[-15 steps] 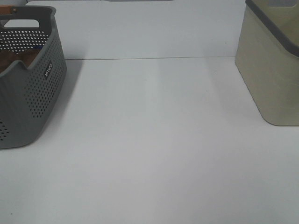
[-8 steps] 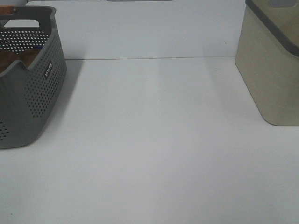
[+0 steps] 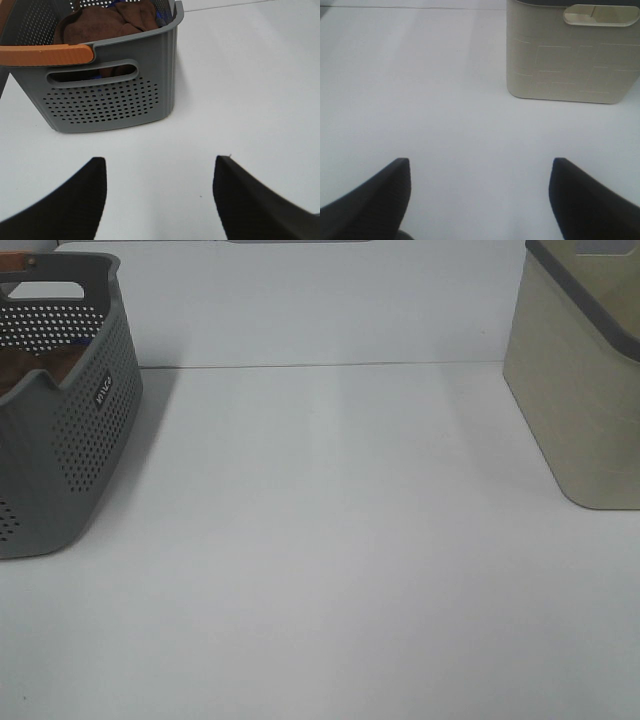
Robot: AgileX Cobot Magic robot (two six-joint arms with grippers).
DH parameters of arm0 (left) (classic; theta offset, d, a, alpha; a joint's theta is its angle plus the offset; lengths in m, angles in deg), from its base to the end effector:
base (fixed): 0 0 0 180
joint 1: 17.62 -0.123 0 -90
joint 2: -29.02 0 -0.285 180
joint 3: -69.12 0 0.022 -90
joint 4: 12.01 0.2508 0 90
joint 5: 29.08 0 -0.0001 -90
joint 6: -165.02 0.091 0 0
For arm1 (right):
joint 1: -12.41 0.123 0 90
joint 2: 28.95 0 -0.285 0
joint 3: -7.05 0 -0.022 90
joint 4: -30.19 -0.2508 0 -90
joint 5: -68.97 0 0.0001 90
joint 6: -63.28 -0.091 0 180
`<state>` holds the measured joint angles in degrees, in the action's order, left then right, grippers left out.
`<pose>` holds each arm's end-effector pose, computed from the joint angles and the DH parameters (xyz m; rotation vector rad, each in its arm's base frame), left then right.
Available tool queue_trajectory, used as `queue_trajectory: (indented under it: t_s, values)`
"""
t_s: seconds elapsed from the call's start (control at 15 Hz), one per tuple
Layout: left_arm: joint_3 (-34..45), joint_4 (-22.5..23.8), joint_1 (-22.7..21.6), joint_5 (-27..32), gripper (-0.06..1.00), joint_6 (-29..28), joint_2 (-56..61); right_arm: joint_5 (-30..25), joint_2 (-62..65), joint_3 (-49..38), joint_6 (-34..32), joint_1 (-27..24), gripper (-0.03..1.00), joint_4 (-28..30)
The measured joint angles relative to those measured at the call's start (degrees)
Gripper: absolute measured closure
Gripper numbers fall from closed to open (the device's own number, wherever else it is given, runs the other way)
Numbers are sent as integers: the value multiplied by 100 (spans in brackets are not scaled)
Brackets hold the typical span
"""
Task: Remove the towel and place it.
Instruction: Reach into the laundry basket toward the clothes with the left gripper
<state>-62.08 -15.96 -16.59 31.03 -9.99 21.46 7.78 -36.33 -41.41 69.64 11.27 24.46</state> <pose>-0.0047 -0.0054 0.2773 0.1093 2.0281 -0.0388 -0.0065 0.0081 0.2775 -0.0984 2.0363 0.0376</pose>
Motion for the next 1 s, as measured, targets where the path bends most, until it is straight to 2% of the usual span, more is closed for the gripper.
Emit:
queue_trajectory:
  t_s: [0.33,0.53,0.67,0.8,1.0]
  values:
    - [0,-29,0,0,35,0,0,0,0,0,0,0,24,0]
    - [-34,11,0,-11,35,0,-458,0,0,0,0,0,24,0]
    - [-195,132,0,-447,35,-40,-1003,0,0,0,0,0,24,0]
    - [-286,350,0,-1163,35,-86,-1593,0,0,0,0,0,24,0]
    - [-573,779,0,-2000,35,-556,-3123,0,0,0,0,0,24,0]
